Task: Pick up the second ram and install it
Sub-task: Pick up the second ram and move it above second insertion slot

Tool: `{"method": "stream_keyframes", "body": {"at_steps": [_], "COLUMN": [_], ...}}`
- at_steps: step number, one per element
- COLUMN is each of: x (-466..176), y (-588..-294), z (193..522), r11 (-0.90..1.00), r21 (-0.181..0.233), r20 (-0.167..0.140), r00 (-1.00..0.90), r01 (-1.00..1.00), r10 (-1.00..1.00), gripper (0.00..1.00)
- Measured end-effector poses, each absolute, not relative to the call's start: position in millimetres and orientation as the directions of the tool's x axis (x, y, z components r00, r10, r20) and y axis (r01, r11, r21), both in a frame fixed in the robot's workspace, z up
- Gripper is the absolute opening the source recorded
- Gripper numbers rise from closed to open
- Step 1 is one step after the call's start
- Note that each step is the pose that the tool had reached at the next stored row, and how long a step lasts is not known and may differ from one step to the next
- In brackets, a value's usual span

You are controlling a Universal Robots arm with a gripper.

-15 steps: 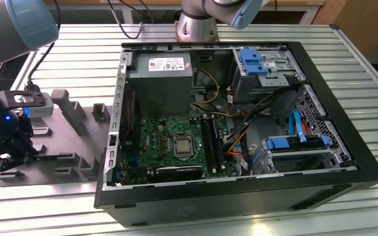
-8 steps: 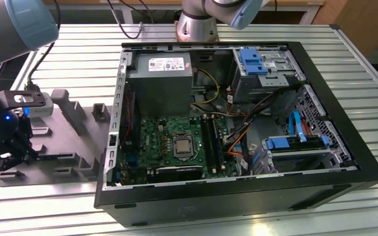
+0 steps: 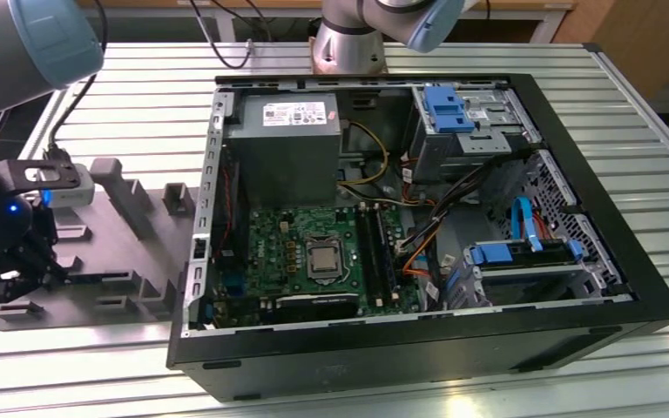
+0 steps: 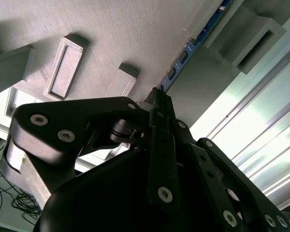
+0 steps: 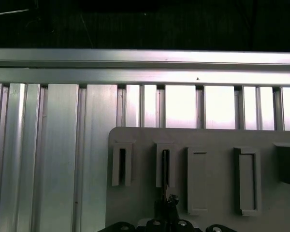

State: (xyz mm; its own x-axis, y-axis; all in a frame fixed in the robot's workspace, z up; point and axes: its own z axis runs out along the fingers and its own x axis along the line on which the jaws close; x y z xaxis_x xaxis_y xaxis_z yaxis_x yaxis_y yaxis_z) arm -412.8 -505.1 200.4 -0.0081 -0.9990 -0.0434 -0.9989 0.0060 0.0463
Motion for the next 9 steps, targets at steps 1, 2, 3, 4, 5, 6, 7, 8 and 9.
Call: {"method": "stream_keyframes", "body": {"at_steps": [1, 2, 3, 4, 5, 6, 7, 8, 9], "x": [-412.9, -412.8, -412.8, -412.8, -412.8, -412.8, -412.8, -412.8, -412.8], "y": [-505.2, -505.1, -505.1, -505.1, -505.1, -505.1, -505.1, -505.1, -505.1], "z": [201.1, 201.9, 202.6, 203.1, 203.1, 203.1, 203.3, 203.3, 203.3], "r11": [0.006, 0.006, 0.006, 0.006, 0.006, 0.006, 0.006, 0.006, 0.006], "r21": [0.046, 0.046, 0.046, 0.046, 0.046, 0.046, 0.046, 0.046, 0.046], "r20": [-0.043, -0.044, -0.044, -0.044, -0.044, -0.044, -0.044, -0.044, -0.044], "r00": [-0.008, -0.008, -0.008, -0.008, -0.008, -0.008, -0.008, -0.008, -0.008], "r01": [-0.999, -0.999, -0.999, -0.999, -0.999, -0.999, -0.999, -0.999, -0.999], "r10": [-0.999, -0.999, -0.999, -0.999, -0.999, -0.999, -0.999, -0.999, -0.999], "gripper": [0.11, 0.11, 0.11, 0.11, 0.11, 0.11, 0.11, 0.11, 0.11]}}
